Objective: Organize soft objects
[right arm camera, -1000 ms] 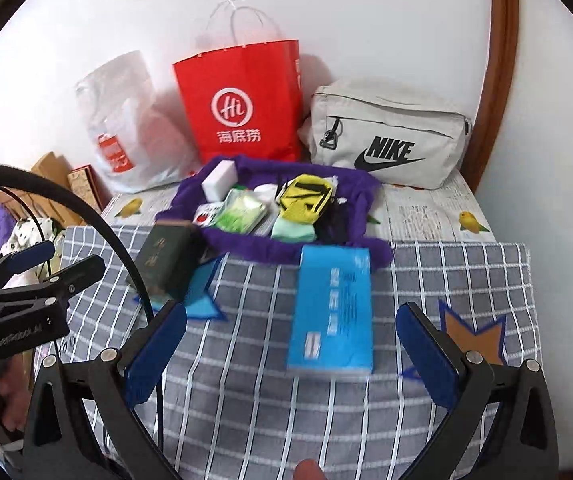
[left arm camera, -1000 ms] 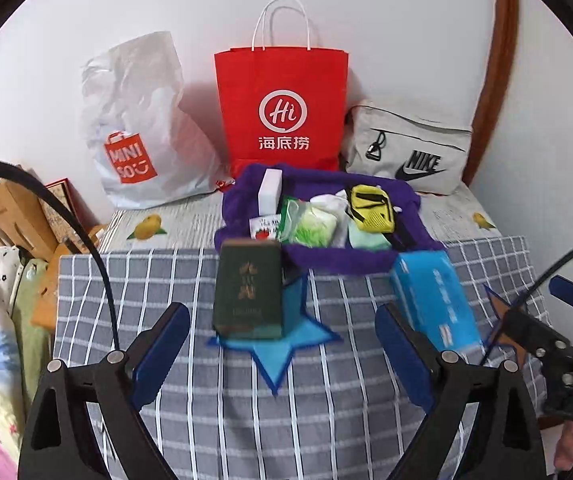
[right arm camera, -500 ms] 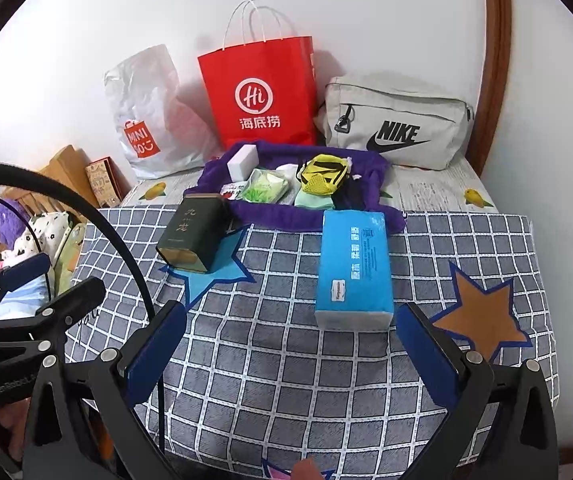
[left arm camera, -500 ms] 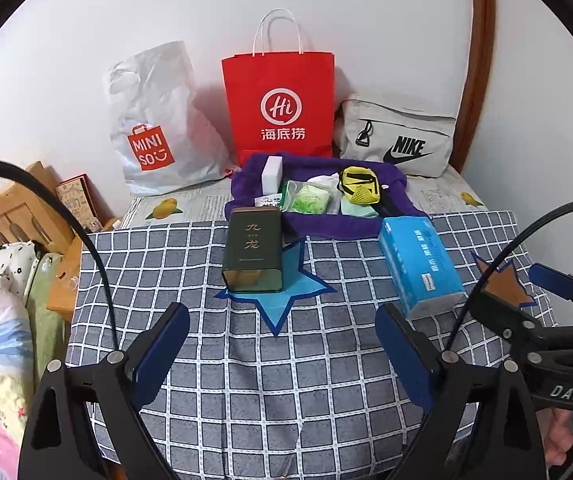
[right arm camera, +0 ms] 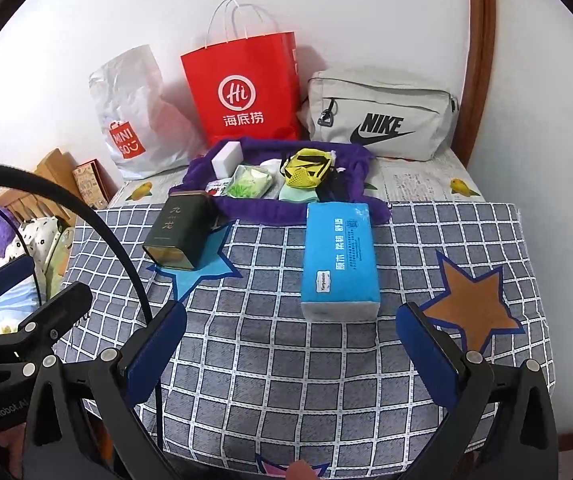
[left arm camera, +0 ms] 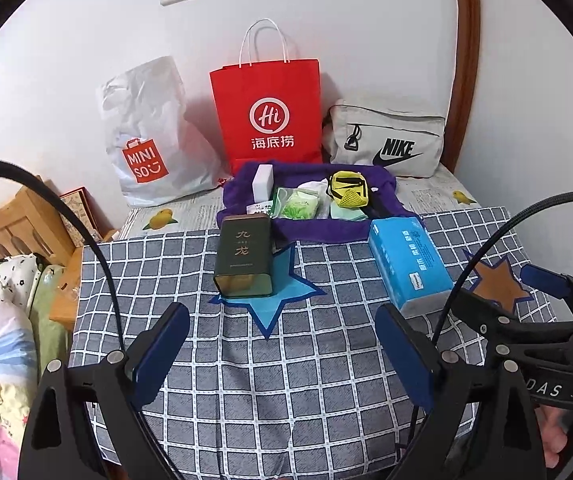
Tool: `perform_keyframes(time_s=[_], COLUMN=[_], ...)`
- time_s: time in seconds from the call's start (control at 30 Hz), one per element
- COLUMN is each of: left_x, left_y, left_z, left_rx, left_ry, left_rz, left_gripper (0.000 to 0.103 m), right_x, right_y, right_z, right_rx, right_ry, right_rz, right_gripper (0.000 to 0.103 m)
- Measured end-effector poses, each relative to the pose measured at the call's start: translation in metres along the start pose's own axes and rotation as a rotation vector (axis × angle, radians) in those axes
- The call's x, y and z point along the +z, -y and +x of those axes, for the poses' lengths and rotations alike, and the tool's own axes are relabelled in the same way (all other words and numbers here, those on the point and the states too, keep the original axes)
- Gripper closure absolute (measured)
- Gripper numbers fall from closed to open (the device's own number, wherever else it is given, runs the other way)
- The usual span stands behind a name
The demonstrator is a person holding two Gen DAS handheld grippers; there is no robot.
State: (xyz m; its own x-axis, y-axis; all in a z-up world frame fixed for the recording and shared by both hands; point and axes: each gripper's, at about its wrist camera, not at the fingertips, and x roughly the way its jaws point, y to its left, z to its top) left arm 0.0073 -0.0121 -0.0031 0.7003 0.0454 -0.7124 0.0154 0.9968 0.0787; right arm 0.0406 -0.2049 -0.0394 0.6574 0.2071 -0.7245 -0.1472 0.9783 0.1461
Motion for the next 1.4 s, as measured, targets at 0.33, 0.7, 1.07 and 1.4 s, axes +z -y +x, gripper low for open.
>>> perform_keyframes(time_s=[0.33,0.7,1.07,1.4], left_x=[0.000,-0.001,-0.001,0.000], left_y=[-0.001,-0.004,-0.004,-0.004], left_z=[0.000,0.003,0.001,-0.003], left_rx=[0.003,0.030,0.031,0.034], left_ry=[-0.007,-0.018,-0.015,-0.008], left_rz=[-0.016,-0.018,-0.018,-0.021], left_gripper=[0.009,0.009,0.009,0.009], right_x=[0.000,0.000,0.000,-0.001], right_y=[0.001,-0.002,-0.002,-0.003], right_z=[-0.007,-0.012,-0.015,-0.017], right_rx=[-0.023,0.021,0.024,0.019], right_ry=[0.007,0.015,0.019,0.023], right_rz=[-0.003,-0.015,-0.019,-0.023], right_gripper=[0.000,0.000,0.000,0.000])
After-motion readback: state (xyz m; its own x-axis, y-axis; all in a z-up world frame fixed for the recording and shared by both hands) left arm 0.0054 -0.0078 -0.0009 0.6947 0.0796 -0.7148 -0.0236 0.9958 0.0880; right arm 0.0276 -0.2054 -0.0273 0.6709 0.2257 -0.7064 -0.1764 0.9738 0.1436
